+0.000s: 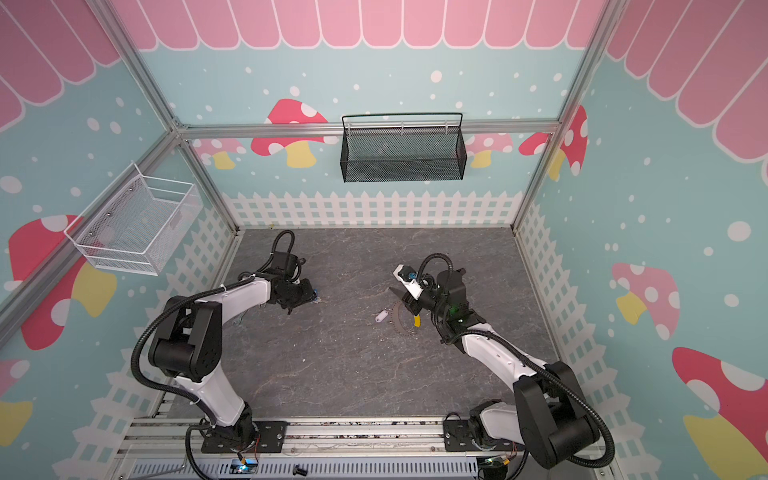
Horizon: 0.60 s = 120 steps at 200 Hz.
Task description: Put the keys on the keyring
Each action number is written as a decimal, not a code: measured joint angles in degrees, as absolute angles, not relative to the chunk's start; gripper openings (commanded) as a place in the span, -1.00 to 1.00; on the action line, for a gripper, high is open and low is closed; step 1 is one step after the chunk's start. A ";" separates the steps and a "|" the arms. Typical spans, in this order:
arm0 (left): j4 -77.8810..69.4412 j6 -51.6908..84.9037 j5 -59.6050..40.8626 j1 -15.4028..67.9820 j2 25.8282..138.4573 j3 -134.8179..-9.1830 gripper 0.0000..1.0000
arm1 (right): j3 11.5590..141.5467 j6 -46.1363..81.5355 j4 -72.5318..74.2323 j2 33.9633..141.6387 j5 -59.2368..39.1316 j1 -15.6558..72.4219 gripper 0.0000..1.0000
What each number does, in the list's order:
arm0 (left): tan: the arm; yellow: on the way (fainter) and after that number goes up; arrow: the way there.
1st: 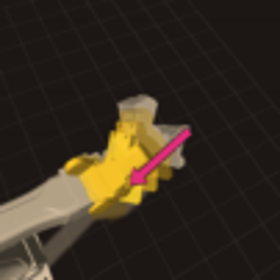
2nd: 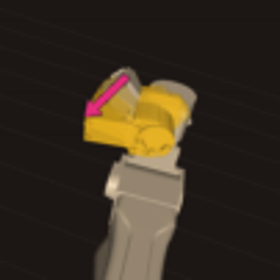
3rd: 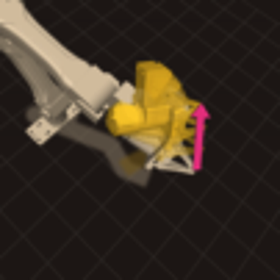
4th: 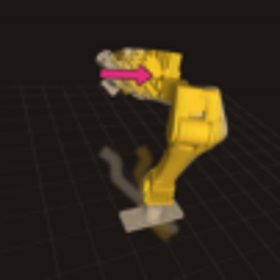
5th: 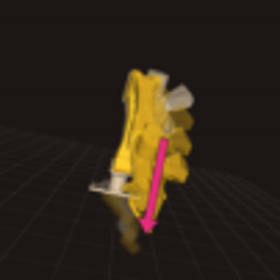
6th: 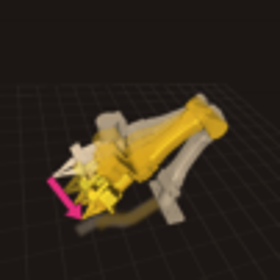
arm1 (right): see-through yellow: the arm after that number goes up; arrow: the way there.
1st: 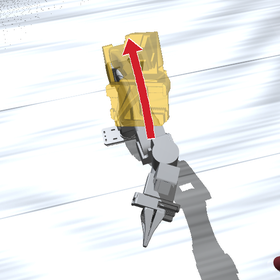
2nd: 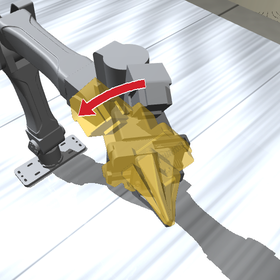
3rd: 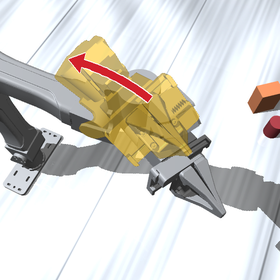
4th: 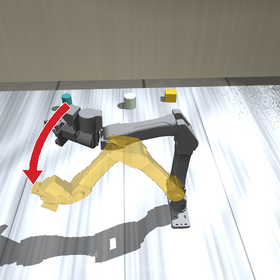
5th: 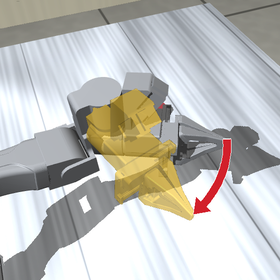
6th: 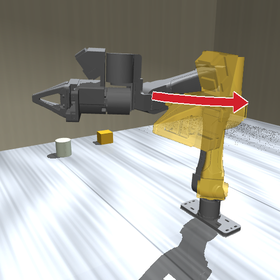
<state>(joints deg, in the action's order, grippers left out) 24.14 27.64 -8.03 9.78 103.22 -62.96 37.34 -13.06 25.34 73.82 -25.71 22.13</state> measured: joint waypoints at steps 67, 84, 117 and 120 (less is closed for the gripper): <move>23.40 24.58 -9.45 9.76 106.72 -64.75 -0.43 | 38.22 -13.52 26.17 76.60 -25.32 22.15 -0.07; 23.03 23.86 -9.87 9.72 106.96 -64.77 -0.46 | 38.44 -13.50 26.15 77.01 -25.34 22.15 -0.08; 23.03 22.94 -9.91 9.72 106.96 -64.75 -0.59 | 38.46 -13.47 26.15 77.25 -25.39 22.15 -0.11; 23.00 23.00 -9.93 9.72 106.96 -64.75 -0.60 | 38.46 -13.47 26.15 77.28 -25.41 22.15 -0.11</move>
